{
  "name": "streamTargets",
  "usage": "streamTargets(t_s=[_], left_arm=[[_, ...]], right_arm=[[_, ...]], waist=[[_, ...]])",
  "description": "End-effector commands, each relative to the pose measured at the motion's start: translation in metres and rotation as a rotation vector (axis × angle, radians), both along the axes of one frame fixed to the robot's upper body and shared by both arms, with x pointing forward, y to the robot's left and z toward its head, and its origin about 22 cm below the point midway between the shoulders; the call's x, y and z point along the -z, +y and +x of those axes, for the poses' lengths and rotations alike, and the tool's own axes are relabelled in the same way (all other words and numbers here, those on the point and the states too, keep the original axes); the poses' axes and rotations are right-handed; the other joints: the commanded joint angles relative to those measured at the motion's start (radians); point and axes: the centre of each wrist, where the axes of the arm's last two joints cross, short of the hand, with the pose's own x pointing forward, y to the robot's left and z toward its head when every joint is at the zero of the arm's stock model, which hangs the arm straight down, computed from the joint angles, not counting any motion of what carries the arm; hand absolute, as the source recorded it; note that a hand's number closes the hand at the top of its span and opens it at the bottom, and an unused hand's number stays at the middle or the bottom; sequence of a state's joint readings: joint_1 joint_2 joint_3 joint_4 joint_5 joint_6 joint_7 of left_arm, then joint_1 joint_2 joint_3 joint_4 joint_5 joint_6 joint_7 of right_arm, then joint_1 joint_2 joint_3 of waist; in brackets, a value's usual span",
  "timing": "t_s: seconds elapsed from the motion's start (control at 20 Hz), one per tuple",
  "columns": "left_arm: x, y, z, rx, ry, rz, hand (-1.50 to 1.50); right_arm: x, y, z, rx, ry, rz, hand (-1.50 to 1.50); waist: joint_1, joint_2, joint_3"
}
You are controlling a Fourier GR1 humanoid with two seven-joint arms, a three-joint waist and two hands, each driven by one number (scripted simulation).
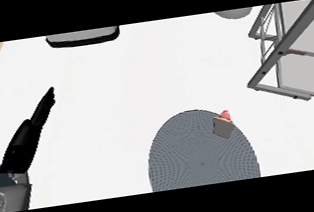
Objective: Pick the bell pepper from the placemat and place it in the tiered shelf
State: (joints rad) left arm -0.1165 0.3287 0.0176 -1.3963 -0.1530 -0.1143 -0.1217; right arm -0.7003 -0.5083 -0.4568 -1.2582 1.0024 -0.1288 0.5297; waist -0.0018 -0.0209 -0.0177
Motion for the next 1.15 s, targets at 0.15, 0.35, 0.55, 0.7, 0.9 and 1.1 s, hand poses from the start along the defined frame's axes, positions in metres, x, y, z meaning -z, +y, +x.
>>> streamTargets(t_s=[0.15, 0.35, 0.55, 0.7, 0.9, 1.1], left_arm=[[-0.006, 0.016, -0.005, -0.023, -0.001, 0.010, 0.00], [0.017, 0.015, -0.010, -0.030, -0.012, 0.016, 0.00], [0.017, 0.002, -0.017, -0.043, 0.008, 0.017, 0.00], [0.009, 0.016, -0.016, -0.076, 0.013, -0.001, 0.00], [0.011, 0.030, -0.019, -0.050, -0.008, -0.003, 0.00], [0.018, 0.021, -0.021, -0.046, 0.002, 0.007, 0.00]], right_arm=[[-0.034, -0.017, -0.045, 0.090, -0.249, 0.005, -1.50], [-0.056, -0.029, -0.068, 0.201, -0.318, 0.151, -1.50], [-0.055, -0.037, -0.133, 0.214, -0.254, 0.234, -1.50], [-0.052, -0.050, -0.179, 0.145, -0.175, 0.225, -1.50], [-0.040, -0.074, -0.234, 0.149, -0.255, 0.281, -1.50], [-0.040, -0.071, -0.282, 0.087, -0.282, 0.264, -1.50]], waist=[[-0.010, 0.014, 0.018], [-0.012, 0.017, 0.017], [-0.039, 0.008, 0.018], [-0.059, 0.003, 0.018], [-0.043, 0.011, 0.018], [-0.036, 0.012, 0.018]])
